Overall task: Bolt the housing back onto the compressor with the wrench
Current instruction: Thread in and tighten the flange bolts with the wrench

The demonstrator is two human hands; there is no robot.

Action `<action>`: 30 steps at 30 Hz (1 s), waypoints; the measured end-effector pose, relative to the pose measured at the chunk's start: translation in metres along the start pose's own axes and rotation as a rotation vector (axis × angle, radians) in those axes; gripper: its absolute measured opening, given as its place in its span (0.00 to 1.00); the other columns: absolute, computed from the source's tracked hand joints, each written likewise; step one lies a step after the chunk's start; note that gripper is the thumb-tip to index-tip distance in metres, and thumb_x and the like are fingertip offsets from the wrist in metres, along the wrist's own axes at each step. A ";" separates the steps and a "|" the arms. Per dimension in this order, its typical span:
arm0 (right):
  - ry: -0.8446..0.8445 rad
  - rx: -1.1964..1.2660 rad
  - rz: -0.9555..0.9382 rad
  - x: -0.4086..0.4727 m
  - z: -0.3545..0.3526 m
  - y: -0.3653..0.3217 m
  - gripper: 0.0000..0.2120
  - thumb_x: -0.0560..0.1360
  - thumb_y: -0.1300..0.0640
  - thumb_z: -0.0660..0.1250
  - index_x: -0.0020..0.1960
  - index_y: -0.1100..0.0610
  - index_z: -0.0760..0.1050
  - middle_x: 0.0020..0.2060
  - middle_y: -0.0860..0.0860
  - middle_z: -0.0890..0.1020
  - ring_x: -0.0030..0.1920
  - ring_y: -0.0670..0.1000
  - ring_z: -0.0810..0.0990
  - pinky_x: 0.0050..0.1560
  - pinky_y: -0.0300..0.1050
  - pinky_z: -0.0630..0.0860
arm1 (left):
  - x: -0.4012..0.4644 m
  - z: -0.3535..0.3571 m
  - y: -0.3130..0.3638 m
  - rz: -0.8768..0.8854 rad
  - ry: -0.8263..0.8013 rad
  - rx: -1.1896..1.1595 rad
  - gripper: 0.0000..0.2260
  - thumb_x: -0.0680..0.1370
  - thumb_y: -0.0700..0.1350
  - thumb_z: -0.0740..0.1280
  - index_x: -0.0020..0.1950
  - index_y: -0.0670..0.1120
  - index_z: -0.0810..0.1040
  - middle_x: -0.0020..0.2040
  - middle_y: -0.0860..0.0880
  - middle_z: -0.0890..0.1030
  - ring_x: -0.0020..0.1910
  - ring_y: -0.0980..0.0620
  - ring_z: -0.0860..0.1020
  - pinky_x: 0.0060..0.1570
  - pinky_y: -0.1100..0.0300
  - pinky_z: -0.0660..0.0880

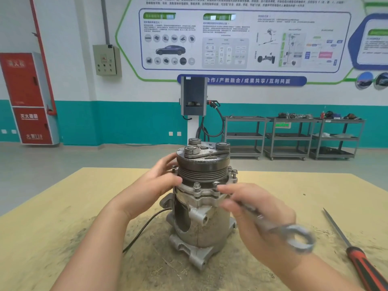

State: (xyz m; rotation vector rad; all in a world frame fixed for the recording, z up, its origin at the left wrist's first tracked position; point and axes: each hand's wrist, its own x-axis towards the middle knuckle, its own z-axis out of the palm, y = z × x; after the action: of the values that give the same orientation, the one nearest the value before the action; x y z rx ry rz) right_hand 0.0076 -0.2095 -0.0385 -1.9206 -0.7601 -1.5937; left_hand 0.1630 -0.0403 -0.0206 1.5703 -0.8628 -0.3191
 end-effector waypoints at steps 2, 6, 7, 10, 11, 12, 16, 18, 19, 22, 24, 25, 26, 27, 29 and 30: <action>-0.034 -0.106 -0.067 0.001 0.010 -0.007 0.04 0.78 0.56 0.68 0.49 0.57 0.75 0.44 0.54 0.85 0.45 0.47 0.83 0.42 0.43 0.81 | -0.001 0.001 -0.001 -0.029 -0.130 0.052 0.45 0.65 0.52 0.76 0.78 0.56 0.58 0.66 0.58 0.78 0.63 0.59 0.78 0.59 0.63 0.75; -0.115 -0.163 -0.030 0.007 0.033 -0.019 0.05 0.72 0.63 0.74 0.47 0.59 0.82 0.43 0.53 0.84 0.43 0.50 0.82 0.41 0.45 0.79 | -0.001 0.004 0.000 -0.076 -0.169 0.217 0.60 0.60 0.57 0.79 0.79 0.62 0.39 0.61 0.74 0.74 0.60 0.73 0.74 0.55 0.74 0.72; -0.099 -0.150 -0.031 0.009 0.031 -0.021 0.03 0.74 0.62 0.71 0.46 0.61 0.82 0.43 0.53 0.83 0.43 0.50 0.82 0.42 0.45 0.79 | -0.001 0.005 0.002 -0.088 -0.155 0.238 0.64 0.57 0.59 0.79 0.79 0.62 0.37 0.61 0.74 0.71 0.60 0.75 0.72 0.58 0.73 0.71; 0.072 0.045 0.086 0.019 0.016 -0.023 0.09 0.81 0.53 0.60 0.51 0.56 0.76 0.43 0.52 0.82 0.42 0.49 0.82 0.43 0.42 0.79 | -0.003 0.009 0.008 -0.119 -0.134 0.249 0.70 0.53 0.63 0.81 0.78 0.61 0.34 0.73 0.66 0.65 0.67 0.68 0.71 0.70 0.62 0.68; 0.161 0.135 0.202 0.024 0.009 -0.023 0.06 0.82 0.52 0.58 0.53 0.52 0.72 0.41 0.51 0.82 0.38 0.49 0.82 0.41 0.41 0.78 | -0.003 0.010 0.009 -0.133 -0.128 0.249 0.70 0.54 0.62 0.82 0.78 0.60 0.32 0.75 0.62 0.63 0.68 0.65 0.71 0.69 0.62 0.68; 0.250 0.236 0.344 0.027 0.004 -0.022 0.03 0.82 0.52 0.56 0.53 0.49 0.68 0.39 0.51 0.82 0.35 0.50 0.81 0.38 0.41 0.77 | -0.002 0.010 0.010 -0.143 -0.128 0.246 0.70 0.56 0.61 0.83 0.78 0.59 0.32 0.74 0.62 0.65 0.67 0.65 0.72 0.66 0.67 0.69; 0.468 0.578 0.872 0.035 -0.007 -0.005 0.07 0.83 0.65 0.52 0.51 0.55 0.65 0.31 0.54 0.82 0.26 0.50 0.76 0.29 0.39 0.73 | 0.001 0.010 0.009 -0.117 -0.129 0.242 0.64 0.58 0.57 0.84 0.80 0.61 0.41 0.63 0.67 0.72 0.58 0.69 0.77 0.54 0.74 0.72; 0.502 0.686 1.006 0.038 -0.011 0.002 0.08 0.83 0.67 0.51 0.49 0.56 0.65 0.29 0.55 0.81 0.25 0.50 0.75 0.26 0.39 0.71 | 0.001 0.011 0.009 -0.107 -0.120 0.250 0.63 0.57 0.58 0.83 0.79 0.62 0.44 0.63 0.66 0.73 0.60 0.66 0.77 0.60 0.68 0.74; 0.505 0.737 1.049 0.039 -0.011 0.004 0.08 0.82 0.67 0.51 0.49 0.57 0.65 0.28 0.55 0.80 0.25 0.50 0.74 0.26 0.39 0.71 | 0.001 0.010 0.009 -0.102 -0.112 0.253 0.62 0.55 0.58 0.82 0.79 0.62 0.44 0.64 0.66 0.73 0.61 0.65 0.77 0.63 0.64 0.74; 0.467 0.860 1.119 0.037 -0.013 0.012 0.08 0.82 0.66 0.52 0.48 0.58 0.66 0.29 0.56 0.80 0.25 0.51 0.74 0.27 0.41 0.72 | 0.001 0.009 0.004 -0.096 -0.095 0.237 0.64 0.55 0.59 0.83 0.79 0.62 0.44 0.70 0.62 0.69 0.64 0.64 0.73 0.68 0.58 0.70; 0.423 0.882 1.130 0.037 -0.016 0.017 0.07 0.82 0.66 0.52 0.48 0.58 0.66 0.29 0.56 0.80 0.25 0.51 0.75 0.28 0.41 0.73 | 0.000 0.010 -0.001 -0.112 -0.092 0.208 0.65 0.53 0.61 0.83 0.79 0.61 0.44 0.73 0.56 0.69 0.67 0.60 0.72 0.71 0.57 0.67; 0.410 0.881 1.119 0.035 -0.016 0.018 0.07 0.82 0.66 0.52 0.48 0.58 0.66 0.30 0.56 0.80 0.25 0.52 0.75 0.28 0.41 0.73 | -0.001 0.011 -0.004 -0.121 -0.095 0.180 0.66 0.51 0.62 0.83 0.79 0.59 0.46 0.73 0.54 0.70 0.68 0.57 0.72 0.72 0.55 0.67; 0.402 0.875 1.090 0.032 -0.015 0.019 0.07 0.82 0.66 0.52 0.48 0.59 0.65 0.30 0.56 0.80 0.26 0.52 0.76 0.28 0.41 0.73 | -0.001 0.012 -0.006 -0.125 -0.101 0.149 0.67 0.49 0.64 0.83 0.78 0.57 0.48 0.72 0.53 0.71 0.69 0.54 0.73 0.73 0.52 0.66; 0.401 0.856 1.028 0.027 -0.013 0.018 0.07 0.82 0.66 0.51 0.49 0.58 0.65 0.31 0.56 0.80 0.26 0.52 0.77 0.28 0.41 0.74 | -0.002 0.013 -0.008 -0.124 -0.108 0.132 0.68 0.47 0.66 0.83 0.78 0.55 0.50 0.72 0.52 0.72 0.69 0.53 0.73 0.73 0.50 0.66; 0.393 0.715 0.782 0.013 -0.005 0.014 0.05 0.83 0.63 0.53 0.50 0.58 0.65 0.34 0.57 0.82 0.29 0.55 0.79 0.32 0.43 0.76 | -0.002 0.013 -0.008 -0.126 -0.121 0.128 0.67 0.46 0.67 0.82 0.77 0.55 0.52 0.71 0.52 0.73 0.69 0.53 0.73 0.73 0.49 0.66; 0.359 0.592 0.617 0.006 -0.003 0.013 0.04 0.83 0.59 0.54 0.51 0.55 0.66 0.36 0.57 0.82 0.32 0.55 0.81 0.34 0.45 0.77 | -0.001 0.013 -0.008 -0.128 -0.124 0.124 0.66 0.46 0.67 0.82 0.77 0.55 0.53 0.71 0.52 0.73 0.69 0.53 0.73 0.73 0.49 0.66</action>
State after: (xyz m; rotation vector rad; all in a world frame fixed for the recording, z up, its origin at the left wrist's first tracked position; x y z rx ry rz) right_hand 0.0158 -0.2198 -0.0323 -1.2253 -0.3683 -1.1114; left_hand 0.1565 -0.0493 -0.0310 1.7395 -0.8931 -0.4663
